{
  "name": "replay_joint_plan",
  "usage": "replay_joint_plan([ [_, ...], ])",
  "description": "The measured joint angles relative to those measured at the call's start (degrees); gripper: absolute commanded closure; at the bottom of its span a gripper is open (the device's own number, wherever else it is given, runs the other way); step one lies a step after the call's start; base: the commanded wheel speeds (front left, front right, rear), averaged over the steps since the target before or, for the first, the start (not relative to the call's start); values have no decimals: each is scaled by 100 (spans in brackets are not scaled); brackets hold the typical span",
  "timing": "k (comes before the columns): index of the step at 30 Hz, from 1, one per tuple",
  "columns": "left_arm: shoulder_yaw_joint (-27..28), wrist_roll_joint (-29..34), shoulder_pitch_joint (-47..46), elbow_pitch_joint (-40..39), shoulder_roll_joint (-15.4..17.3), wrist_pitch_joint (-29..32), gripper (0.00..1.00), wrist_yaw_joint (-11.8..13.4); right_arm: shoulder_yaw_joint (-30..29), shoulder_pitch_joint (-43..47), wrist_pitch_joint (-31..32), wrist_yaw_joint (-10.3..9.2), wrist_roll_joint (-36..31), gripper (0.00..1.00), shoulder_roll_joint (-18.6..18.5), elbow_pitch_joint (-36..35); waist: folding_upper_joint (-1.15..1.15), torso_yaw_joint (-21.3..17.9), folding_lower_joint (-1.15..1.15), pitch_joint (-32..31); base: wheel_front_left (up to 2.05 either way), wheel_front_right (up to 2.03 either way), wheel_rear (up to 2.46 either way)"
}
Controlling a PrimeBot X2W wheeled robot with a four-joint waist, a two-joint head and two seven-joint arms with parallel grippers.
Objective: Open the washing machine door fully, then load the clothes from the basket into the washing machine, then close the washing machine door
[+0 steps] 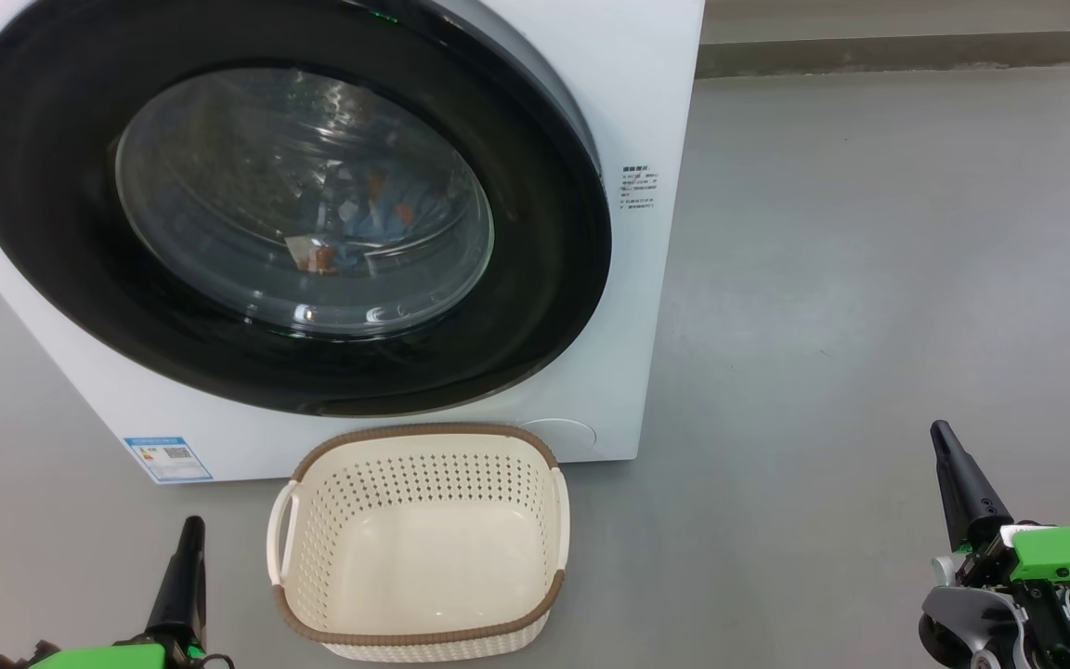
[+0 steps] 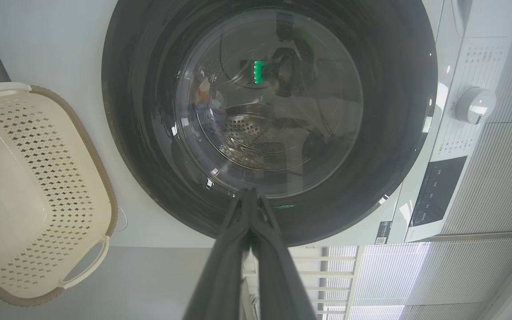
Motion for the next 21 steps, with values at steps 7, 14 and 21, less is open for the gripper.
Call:
replay_joint_plan([
  [7,0,0,0,0,0,0,100,0,-1,0,0,0,0,100,1,0,0,0,0,0,0,0,0],
  [14,0,0,0,0,0,0,100,0,-3,0,0,0,0,100,3,0,0,0,0,0,0,0,0],
  [21,0,0,0,0,0,0,100,0,-7,0,0,0,0,100,7,0,0,0,0,0,0,0,0],
])
